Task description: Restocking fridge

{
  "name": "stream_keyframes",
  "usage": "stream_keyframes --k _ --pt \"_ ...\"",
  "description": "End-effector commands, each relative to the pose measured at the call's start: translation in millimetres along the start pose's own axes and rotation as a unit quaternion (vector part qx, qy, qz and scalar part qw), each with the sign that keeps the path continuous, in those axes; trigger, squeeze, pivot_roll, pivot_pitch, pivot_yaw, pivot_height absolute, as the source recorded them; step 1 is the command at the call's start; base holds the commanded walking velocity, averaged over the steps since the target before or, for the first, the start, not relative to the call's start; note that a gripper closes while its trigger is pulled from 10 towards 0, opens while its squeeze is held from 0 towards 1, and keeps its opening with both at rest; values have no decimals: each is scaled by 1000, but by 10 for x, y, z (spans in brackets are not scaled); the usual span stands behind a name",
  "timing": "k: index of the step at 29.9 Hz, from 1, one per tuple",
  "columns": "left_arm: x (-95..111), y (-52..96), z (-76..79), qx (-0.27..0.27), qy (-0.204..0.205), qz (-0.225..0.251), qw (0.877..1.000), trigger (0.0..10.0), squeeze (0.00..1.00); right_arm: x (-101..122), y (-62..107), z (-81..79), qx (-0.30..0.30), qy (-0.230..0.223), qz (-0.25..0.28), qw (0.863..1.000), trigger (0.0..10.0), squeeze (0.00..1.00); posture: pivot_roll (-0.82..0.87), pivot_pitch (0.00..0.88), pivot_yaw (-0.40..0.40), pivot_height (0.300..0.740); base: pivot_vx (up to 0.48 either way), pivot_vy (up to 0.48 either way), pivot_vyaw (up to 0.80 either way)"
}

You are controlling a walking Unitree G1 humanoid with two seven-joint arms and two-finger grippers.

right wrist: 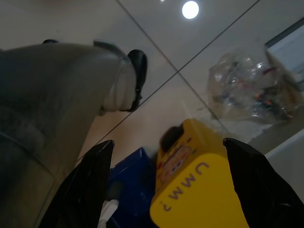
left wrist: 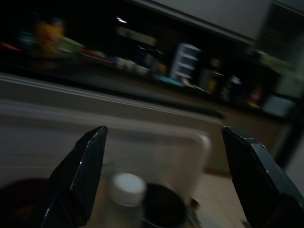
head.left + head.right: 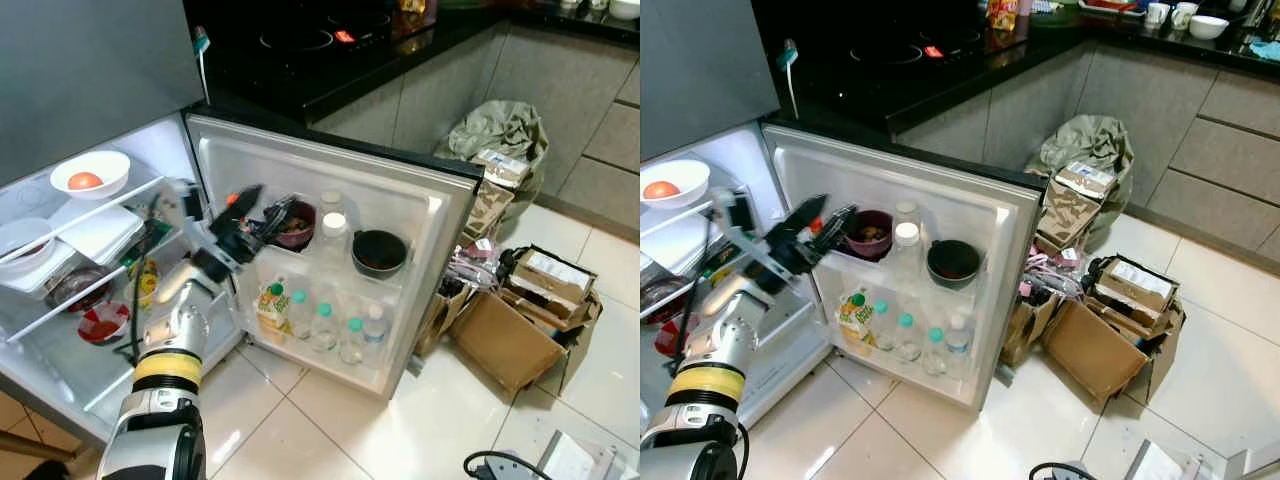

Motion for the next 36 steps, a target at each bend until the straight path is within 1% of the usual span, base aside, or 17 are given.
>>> stream_keyframes --k 1,3,5,6,9,11,14,16,17,19,23,24,27,29,31,34,36 --pt "-79 -94 78 -33 -8 -29 999 10000 0 146 -2 37 -13 -6 28 999 10000 0 -19 0 -3 740 0 0 0" --pt "-99 -108 80 -36 -14 -38 999 10000 0 178 -3 41 -15 -7 33 999 10000 0 -20 0 -1 740 0 0 0" --pt "-168 -144 -4 -2 -58 -82 995 10000 0 278 -7 36 -17 4 47 999 10000 0 -24 0 8 740 0 0 0" --pt "-198 -152 -91 35 -90 -109 989 10000 0 329 -9 34 -17 6 53 998 10000 0 -24 0 12 740 0 0 -769" --pt "-177 -152 -115 50 -90 -114 988 10000 0 346 -7 43 -21 9 55 998 10000 0 -24 0 12 740 0 0 -769" --pt "-181 -165 -137 66 -107 -126 984 10000 0 362 -6 44 -22 7 61 998 10000 0 -25 0 14 740 0 0 -769" --pt "-216 -226 -148 87 -148 -147 974 10000 0 354 -7 40 -23 4 63 998 10000 0 -29 0 17 740 0 0 0" --pt "-252 -273 -141 91 -149 -151 973 10000 0 313 -11 22 -22 9 57 998 10000 0 -32 0 19 740 0 0 0" --pt "-264 -293 -126 87 -144 -148 975 10000 0 295 -13 14 -21 9 55 998 10000 0 -37 0 22 740 0 0 0" --pt "-271 -307 -116 86 -141 -146 975 10000 0 285 -14 8 -20 9 53 998 10000 0 -37 0 22 740 0 0 0" --pt "-329 -382 -120 107 -168 -158 967 10000 0 218 -18 -17 -20 4 47 999 10000 0 -45 0 31 740 0 0 0" --pt "-329 -382 -120 107 -168 -158 967 10000 0 218 -18 -17 -20 4 47 999 10000 0 -45 0 31 740 0 0 0" --pt "-363 -392 -151 131 -189 -171 958 10000 0 173 -20 -38 -18 2 44 999 10000 0 -50 6 39 740 0 0 0" --pt "-386 -387 -157 137 -190 -176 956 10000 0 158 -21 -42 -18 2 42 999 10000 0 -50 6 39 740 0 0 0" --pt "-466 -370 -154 147 -189 -189 952 10000 0 134 -20 -46 -19 0 40 999 10000 0 -51 10 40 740 0 0 0" --pt "-499 -361 -152 151 -190 -194 951 10000 0 125 -20 -47 -19 -1 39 999 10000 0 -52 13 42 740 0 0 0" --pt "-578 -343 -140 166 -178 -198 950 10000 0 113 -20 -51 -20 -3 38 999 10000 0 -56 19 44 740 0 0 0"
Point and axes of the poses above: a point about 5 cm out from each wrist's last joint towards the gripper, its own y axis pointing back from the gripper into the wrist, its own x axis along the axis of the wrist's last joint, z = x × y, the point moved 1 cm from there along -y, pointing out of the wrist towards the gripper, and after that the axes turned 4 degrees about y, right-handed, at the moved point
